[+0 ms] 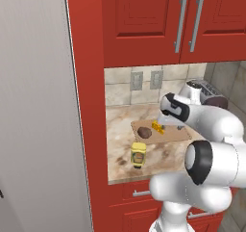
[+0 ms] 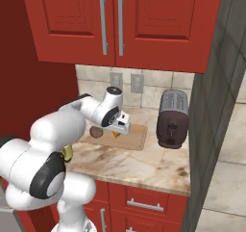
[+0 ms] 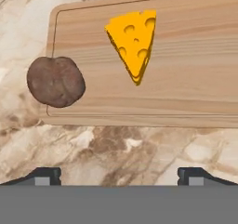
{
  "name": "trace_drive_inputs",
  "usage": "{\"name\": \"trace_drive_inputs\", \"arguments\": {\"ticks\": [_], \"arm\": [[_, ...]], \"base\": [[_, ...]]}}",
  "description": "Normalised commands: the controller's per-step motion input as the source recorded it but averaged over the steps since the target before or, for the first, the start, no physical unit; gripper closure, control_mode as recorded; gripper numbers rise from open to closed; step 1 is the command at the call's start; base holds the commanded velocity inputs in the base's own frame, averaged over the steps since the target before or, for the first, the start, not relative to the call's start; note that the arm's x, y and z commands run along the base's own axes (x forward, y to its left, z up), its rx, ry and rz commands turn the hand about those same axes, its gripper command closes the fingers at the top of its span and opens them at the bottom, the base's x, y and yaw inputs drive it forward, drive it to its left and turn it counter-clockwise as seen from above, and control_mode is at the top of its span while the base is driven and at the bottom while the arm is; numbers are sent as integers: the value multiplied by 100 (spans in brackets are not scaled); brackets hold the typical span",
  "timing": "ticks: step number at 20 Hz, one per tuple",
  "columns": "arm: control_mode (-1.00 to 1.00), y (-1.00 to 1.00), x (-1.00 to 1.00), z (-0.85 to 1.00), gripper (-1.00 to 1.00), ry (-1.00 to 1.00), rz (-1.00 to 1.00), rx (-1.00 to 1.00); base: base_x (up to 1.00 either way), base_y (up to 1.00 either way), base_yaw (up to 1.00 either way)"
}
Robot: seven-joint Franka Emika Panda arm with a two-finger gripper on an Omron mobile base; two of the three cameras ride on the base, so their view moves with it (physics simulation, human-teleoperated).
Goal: Retrieve the reheated potato from the microwave, then place the potato, cheese, and condiment on the cutting board.
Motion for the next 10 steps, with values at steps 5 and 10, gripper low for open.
{"name": "trace_drive_inputs", "arguments": {"ticks": [5,10], "arm": [[-100,6,-46,36,-100,1,9,0],[-100,20,-44,24,-100,1,29,-2]], "base": [[0,0,0],[0,0,0]]}}
